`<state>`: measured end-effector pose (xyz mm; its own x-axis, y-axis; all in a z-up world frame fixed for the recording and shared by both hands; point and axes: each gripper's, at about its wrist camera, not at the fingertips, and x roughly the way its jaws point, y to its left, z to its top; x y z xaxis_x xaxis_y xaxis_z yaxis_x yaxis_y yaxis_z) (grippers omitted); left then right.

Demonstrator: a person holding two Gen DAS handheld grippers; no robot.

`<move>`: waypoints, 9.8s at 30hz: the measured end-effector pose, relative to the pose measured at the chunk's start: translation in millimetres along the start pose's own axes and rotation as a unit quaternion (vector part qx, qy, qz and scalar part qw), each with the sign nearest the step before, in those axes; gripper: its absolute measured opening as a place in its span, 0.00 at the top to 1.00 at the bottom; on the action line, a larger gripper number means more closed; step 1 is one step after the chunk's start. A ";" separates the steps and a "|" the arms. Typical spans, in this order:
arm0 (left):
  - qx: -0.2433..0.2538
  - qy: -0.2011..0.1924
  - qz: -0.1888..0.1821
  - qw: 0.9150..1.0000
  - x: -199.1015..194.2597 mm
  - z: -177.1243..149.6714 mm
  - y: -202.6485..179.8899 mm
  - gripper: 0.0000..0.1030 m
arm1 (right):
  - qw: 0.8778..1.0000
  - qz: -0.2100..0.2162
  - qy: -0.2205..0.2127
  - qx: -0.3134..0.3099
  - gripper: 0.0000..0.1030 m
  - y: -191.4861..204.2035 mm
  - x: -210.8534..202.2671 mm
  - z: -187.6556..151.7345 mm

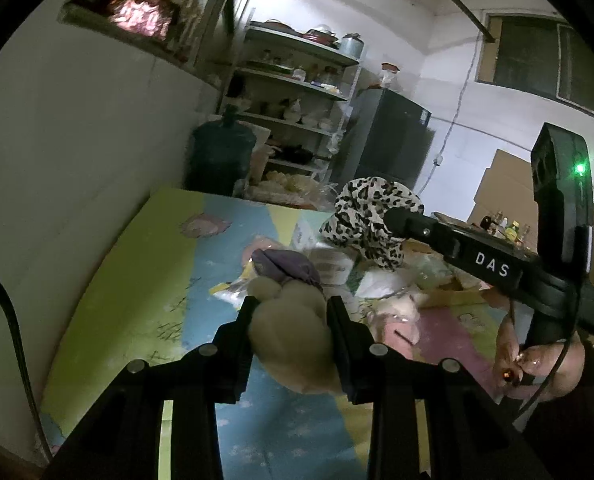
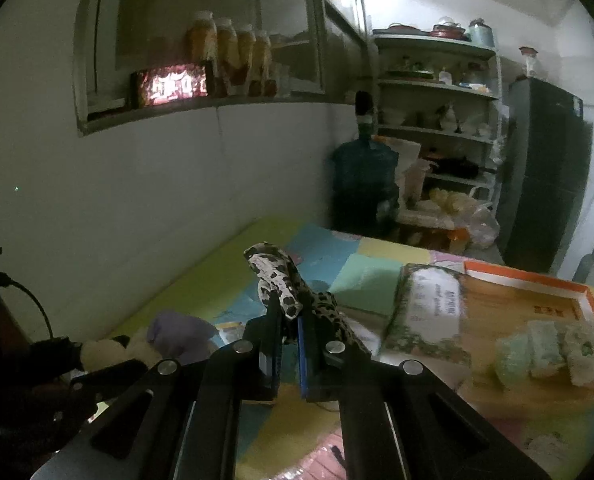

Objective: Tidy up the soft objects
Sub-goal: 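Carry the teddy bear and leopard-print cloth over the cardboard tray, then lower the bear and leopard cloth into the tray and open both tools, then lift both open tools up and away from the tray, then move both tools back toward the pile of soft items, then grasp the white snack bag with the left tool while the right grasps the pink pillow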

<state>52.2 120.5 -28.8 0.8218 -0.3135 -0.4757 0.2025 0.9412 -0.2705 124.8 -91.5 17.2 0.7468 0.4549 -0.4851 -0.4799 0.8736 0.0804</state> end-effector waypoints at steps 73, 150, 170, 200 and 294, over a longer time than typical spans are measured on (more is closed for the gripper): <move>0.089 0.059 -0.094 0.990 212.4 88.7 -262.8 0.66 | 0.976 -0.178 -0.065 0.103 0.94 -284.0 -127.4 -20.4; 0.052 0.173 -0.036 0.983 364.4 81.0 -280.7 0.41 | 0.972 -0.101 0.072 0.197 0.75 -407.1 15.9 -52.4; 0.058 0.123 -0.015 0.991 323.9 94.6 -277.6 0.36 | 0.974 -0.083 0.040 0.206 0.52 -401.6 -0.5 -52.3; 0.096 0.000 -0.004 0.995 195.2 98.0 -274.4 0.36 | 0.970 -0.132 -0.037 0.203 0.28 -321.2 -83.0 -59.6; -0.068 0.121 0.083 0.987 151.7 -2.8 -9.5 0.46 | 0.988 0.013 0.066 0.139 0.73 -51.8 -7.3 -112.8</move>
<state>173.4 63.7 -100.7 0.6831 -0.1925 -0.7045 -0.0115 0.9617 -0.2739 92.3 -159.6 -81.7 0.6609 0.4678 -0.5869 -0.3395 0.8837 0.3221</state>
